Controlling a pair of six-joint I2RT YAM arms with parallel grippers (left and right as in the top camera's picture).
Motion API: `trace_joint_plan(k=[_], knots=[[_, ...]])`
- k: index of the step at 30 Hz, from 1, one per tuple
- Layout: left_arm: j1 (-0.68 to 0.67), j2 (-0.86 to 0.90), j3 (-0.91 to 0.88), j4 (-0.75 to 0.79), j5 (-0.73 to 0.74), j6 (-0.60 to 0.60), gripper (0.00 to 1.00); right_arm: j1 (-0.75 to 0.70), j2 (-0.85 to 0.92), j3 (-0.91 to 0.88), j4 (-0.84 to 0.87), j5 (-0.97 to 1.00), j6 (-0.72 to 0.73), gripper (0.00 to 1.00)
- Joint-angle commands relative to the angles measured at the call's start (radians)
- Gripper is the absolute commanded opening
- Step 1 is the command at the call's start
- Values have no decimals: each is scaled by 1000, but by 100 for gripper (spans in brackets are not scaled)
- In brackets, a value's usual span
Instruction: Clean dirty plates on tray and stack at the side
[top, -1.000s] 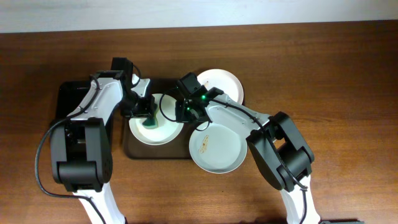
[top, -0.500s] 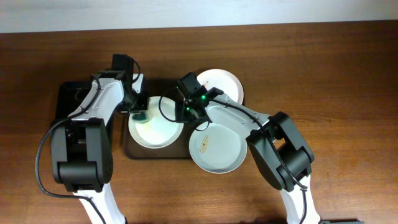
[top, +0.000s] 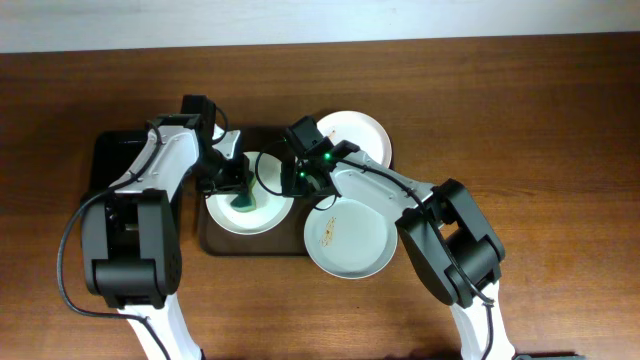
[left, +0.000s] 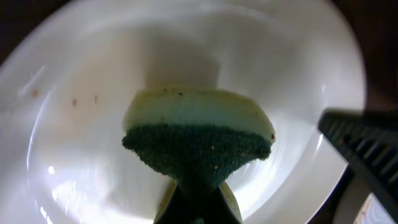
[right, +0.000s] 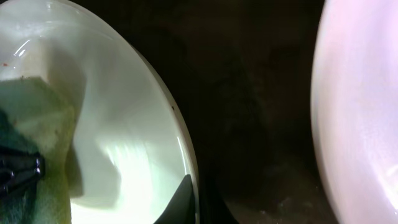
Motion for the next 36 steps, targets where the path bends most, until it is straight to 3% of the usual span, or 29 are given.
trace_joint_plan(k=[1,9,15,24,29,36], knots=[[15,13,22,13,-14,-23,1,-7,20,-3,5,5,6,4],[98,-29,357,-120,-63,-24,1,-24,-28,-3,-21,7,5,4],[147,-29,518,-158,-75,-25,1,-18,-132,-3,-79,173,-48,4],[152,-24,516,-167,-75,-29,1,107,-345,-3,-138,631,-211,4],[151,-24,510,-167,-75,-28,1,214,-349,-3,-137,1009,-285,4],[151,-23,510,-167,-75,-28,1,303,-346,-3,-133,1331,-283,4]])
